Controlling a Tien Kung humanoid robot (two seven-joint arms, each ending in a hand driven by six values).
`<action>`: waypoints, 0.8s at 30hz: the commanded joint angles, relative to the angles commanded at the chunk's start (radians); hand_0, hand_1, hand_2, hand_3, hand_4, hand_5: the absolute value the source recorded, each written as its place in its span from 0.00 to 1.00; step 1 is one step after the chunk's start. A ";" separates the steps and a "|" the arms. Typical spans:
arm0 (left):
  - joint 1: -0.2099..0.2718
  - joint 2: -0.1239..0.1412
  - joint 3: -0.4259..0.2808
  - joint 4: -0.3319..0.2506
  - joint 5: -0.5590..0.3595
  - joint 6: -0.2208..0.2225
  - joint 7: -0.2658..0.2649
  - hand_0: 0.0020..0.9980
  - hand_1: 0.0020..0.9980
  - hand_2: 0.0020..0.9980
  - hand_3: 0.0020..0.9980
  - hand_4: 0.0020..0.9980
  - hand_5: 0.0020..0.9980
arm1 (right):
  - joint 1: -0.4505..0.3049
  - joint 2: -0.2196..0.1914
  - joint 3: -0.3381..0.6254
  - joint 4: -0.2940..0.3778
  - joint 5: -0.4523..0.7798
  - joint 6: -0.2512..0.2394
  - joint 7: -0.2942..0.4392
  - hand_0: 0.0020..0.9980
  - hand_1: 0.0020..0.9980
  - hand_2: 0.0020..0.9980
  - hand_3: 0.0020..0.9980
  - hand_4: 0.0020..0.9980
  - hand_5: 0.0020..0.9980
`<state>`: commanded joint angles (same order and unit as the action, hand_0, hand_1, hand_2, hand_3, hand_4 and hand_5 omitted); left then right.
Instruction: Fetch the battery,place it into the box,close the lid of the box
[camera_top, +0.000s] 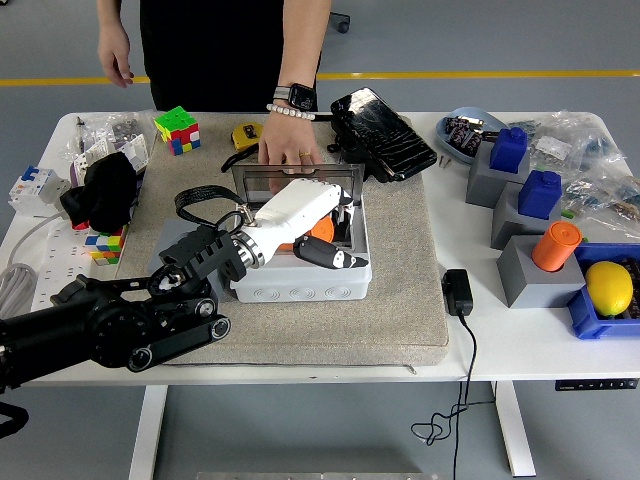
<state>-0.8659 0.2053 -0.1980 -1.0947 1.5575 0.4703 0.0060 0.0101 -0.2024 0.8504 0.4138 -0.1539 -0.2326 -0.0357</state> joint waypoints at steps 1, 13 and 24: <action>0.000 0.000 0.000 -0.001 0.003 0.001 0.000 0.35 0.56 0.52 0.53 1.00 0.39 | 0.000 0.000 0.001 0.001 -0.001 0.000 0.001 0.58 0.64 0.66 0.54 0.87 0.40; 0.016 0.010 -0.018 -0.038 -0.017 0.009 -0.014 0.52 0.70 0.68 0.72 1.00 0.42 | -0.001 0.001 0.004 0.002 -0.004 0.000 0.001 0.58 0.64 0.65 0.54 0.87 0.41; 0.068 0.045 -0.139 -0.178 -0.081 0.085 -0.133 0.35 0.55 0.57 0.60 1.00 0.45 | -0.001 0.002 0.008 0.003 -0.006 0.000 0.002 0.58 0.64 0.66 0.54 0.87 0.41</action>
<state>-0.7978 0.2502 -0.3373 -1.2728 1.4763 0.5553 -0.1269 0.0092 -0.2002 0.8580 0.4170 -0.1604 -0.2323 -0.0341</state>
